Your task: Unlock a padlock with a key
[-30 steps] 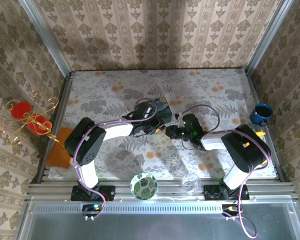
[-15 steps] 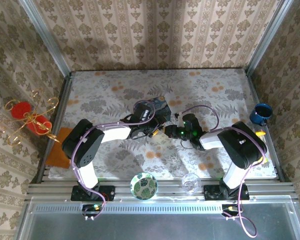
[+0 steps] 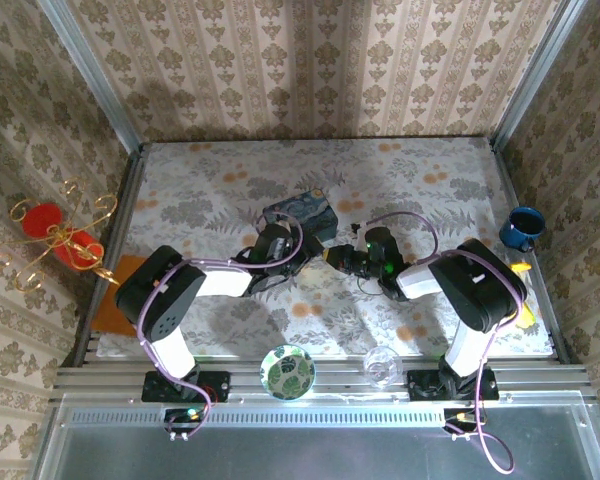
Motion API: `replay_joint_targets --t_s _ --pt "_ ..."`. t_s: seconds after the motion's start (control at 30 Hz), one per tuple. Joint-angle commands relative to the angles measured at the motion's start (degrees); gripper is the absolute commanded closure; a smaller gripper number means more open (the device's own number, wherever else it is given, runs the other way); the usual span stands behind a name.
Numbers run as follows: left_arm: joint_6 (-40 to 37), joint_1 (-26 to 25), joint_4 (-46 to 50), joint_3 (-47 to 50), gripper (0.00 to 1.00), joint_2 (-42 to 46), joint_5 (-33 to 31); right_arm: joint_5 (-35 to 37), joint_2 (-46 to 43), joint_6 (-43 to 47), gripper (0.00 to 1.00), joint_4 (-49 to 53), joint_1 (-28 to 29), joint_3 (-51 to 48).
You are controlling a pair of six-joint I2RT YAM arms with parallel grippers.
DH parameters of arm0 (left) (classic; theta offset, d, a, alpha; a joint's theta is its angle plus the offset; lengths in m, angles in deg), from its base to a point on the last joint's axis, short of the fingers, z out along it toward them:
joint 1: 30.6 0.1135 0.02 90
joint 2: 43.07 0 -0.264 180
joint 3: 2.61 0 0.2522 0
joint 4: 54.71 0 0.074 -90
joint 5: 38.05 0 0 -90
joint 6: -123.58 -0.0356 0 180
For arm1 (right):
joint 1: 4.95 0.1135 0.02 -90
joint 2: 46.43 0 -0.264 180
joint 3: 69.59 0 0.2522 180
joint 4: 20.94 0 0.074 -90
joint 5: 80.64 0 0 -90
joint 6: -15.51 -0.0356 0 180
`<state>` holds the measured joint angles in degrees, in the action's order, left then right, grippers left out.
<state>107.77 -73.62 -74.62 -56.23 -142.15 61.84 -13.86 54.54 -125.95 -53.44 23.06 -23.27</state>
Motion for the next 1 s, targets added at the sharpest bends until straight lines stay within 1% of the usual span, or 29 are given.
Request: replay_joint_targets --t_s 0.0,0.07,0.13,0.33,0.43,0.47,0.5,0.57,0.77,0.93,0.97 --pt "0.8 -0.7 -16.5 2.6 0.53 -3.1 -3.4 -0.8 1.0 -2.7 1.00 -4.6 0.0 1.0" --pt "2.2 -0.8 -23.3 3.5 0.57 -5.4 -4.2 -0.8 1.2 -3.4 1.00 -5.5 0.0 0.6" --pt "3.7 -0.9 -26.6 3.6 0.58 -7.3 -4.5 -0.8 1.4 -4.1 1.00 -6.5 0.0 0.2" --pt "3.8 -1.8 -25.2 2.9 0.59 -8.9 -4.6 -0.8 1.9 -5.1 1.00 -7.7 0.1 -0.2" --pt "3.0 -1.8 -24.3 2.7 0.62 -8.5 -4.9 -0.8 2.5 -5.2 1.00 -8.1 0.1 0.0" --pt "2.9 -1.7 -24.2 2.7 0.65 -8.3 -5.0 -0.8 2.7 -5.5 1.00 -8.4 0.1 0.1" --pt "2.8 -1.8 -24.1 2.6 0.66 -8.2 -5.0 -0.8 2.9 -5.5 1.00 -8.6 0.1 0.2" --pt "2.7 -1.8 -24.1 2.6 0.73 -8.2 -5.1 -0.8 3.4 -5.7 1.00 -8.9 0.1 0.5" --pt "3.0 -1.9 -25.0 3.0 0.89 -8.7 -4.7 -0.7 4.6 -6.9 1.00 -10.7 0.0 0.8" --pt "2.8 -2.4 -25.7 3.5 1.00 -8.6 -4.1 -0.6 5.2 -9.0 1.00 -13.6 0.0 0.8" --pt "2.6 -2.7 -25.6 3.6 1.00 -8.4 -4.0 -0.6 5.1 -9.4 1.00 -14.1 0.0 0.8"
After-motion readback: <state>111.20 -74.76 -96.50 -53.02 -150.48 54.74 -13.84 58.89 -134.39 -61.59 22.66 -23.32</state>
